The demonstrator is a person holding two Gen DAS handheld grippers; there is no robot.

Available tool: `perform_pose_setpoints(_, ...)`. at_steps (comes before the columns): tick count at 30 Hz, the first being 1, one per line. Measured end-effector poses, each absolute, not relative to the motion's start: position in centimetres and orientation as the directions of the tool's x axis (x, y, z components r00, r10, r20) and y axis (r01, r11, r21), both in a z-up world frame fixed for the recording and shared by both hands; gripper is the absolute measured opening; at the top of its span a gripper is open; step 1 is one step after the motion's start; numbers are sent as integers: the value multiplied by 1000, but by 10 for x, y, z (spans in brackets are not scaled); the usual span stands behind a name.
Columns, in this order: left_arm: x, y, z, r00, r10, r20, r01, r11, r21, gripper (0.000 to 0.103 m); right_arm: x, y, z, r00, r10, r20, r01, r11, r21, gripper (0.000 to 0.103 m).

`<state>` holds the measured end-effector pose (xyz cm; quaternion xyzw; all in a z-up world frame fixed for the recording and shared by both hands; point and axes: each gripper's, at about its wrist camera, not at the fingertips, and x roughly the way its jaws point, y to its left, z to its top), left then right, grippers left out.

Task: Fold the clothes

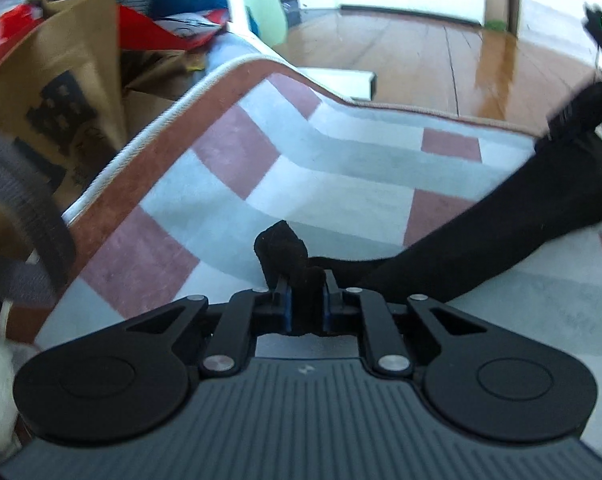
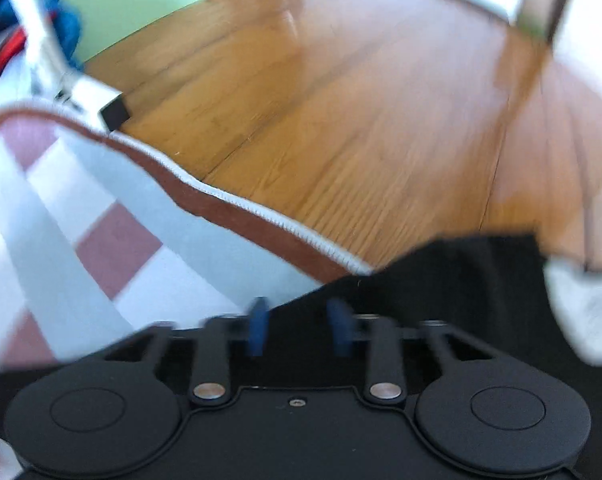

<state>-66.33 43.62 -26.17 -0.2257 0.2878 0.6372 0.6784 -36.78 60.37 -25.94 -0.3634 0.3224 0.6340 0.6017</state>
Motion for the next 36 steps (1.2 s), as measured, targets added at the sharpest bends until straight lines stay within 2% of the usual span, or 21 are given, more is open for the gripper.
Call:
perform_pose_setpoints(4, -672, 427, -246, 55, 735, -676, -998, 50, -27, 12, -363, 576, -234, -61, 662, -747, -991, -127, -31, 1)
perform_pose_setpoints(6, -687, 430, -238, 134, 717, -684, -984, 12, -180, 14, -349, 568, -215, -86, 729, -679, -993, -121, -4, 1)
perform_pose_setpoints(9, -720, 456, -241, 236, 673, -701, -887, -146, -438, 20, -318, 578, -198, -101, 782, -614, -994, -58, 89, 0)
perform_pose_setpoints(10, -726, 463, -242, 221, 685, -694, -870, -183, -457, 23, -309, 585, -198, -93, 787, -610, -993, -25, 119, 0)
perform_pose_setpoints(12, -733, 477, -243, 144, 728, -671, -865, -236, -442, 47, -294, 602, -207, -58, 778, -626, -986, 54, 159, 3)
perform_pose_setpoints(14, -734, 482, -242, 73, 754, -653, -874, -267, -406, 58, -281, 611, -215, 17, 750, -662, -976, 155, 151, 9)
perform_pose_setpoints(15, -734, 482, -242, 71, 753, -654, -875, -267, -403, 59, -277, 606, -215, 44, 749, -661, -974, 181, 140, 10)
perform_pose_setpoints(16, -734, 480, -243, 89, 751, -654, -883, -244, -400, 59, -271, 593, -214, 19, 767, -641, -972, 164, 167, 11)
perform_pose_setpoints(17, -732, 476, -244, 109, 751, -651, -894, -213, -395, 65, -266, 580, -213, -5, 784, -620, -970, 147, 194, 15)
perform_pose_setpoints(18, -731, 472, -245, 130, 750, -649, -903, -181, -390, 75, -261, 567, -213, -40, 792, -609, -969, 119, 218, 29)
perform_pose_setpoints(20, -726, 466, -251, 130, 726, -676, -932, -144, -334, 77, -260, 538, -218, -91, 760, -644, -980, 46, 193, 36)
perform_pose_setpoints(22, -721, 463, -258, 134, 699, -702, -947, -117, -298, 77, -261, 507, -223, -102, 729, -677, -991, -13, 134, 36)
perform_pose_setpoints(25, -716, 465, -272, 179, 667, -724, -935, -115, -337, 77, -258, 466, -230, -128, 682, -720, -992, -92, 90, 36)
perform_pose_setpoints(28, -718, 480, -286, 199, 653, -730, -886, -199, -419, 77, -255, 433, -236, -161, 644, -748, -985, -150, 83, 40)
perform_pose_setpoints(29, -718, 484, -287, 205, 668, -715, -866, -216, -450, 75, -256, 428, -238, -178, 629, -757, -982, -166, 93, 43)
perform_pose_setpoints(30, -718, 488, -289, 211, 683, -700, -845, -232, -481, 59, -256, 423, -241, -195, 616, -763, -978, -176, 108, 44)
perform_pose_setpoints(31, -714, 493, -289, 203, 674, -710, -854, -232, -465, 36, -253, 420, -243, -214, 603, -768, -975, -183, 127, 44)
perform_pose_setpoints(32, -708, 499, -288, 189, 655, -731, -876, -224, -427, 5, -253, 417, -245, -226, 596, -771, -972, -188, 140, 44)
perform_pose_setpoints(34, -696, 501, -272, 113, 661, -742, -937, -178, -302, 4, -258, 406, -246, -160, 643, -749, -985, -154, 78, 48)
perform_pose_setpoints(35, -694, 495, -260, 68, 692, -719, -955, -162, -247, 4, -261, 401, -244, -94, 673, -733, -993, -121, 16, 57)
perform_pose_setpoints(36, -694, 488, -248, 28, 719, -695, -968, -155, -199, 4, -261, 397, -242, -56, 688, -724, -995, -101, -20, 59)
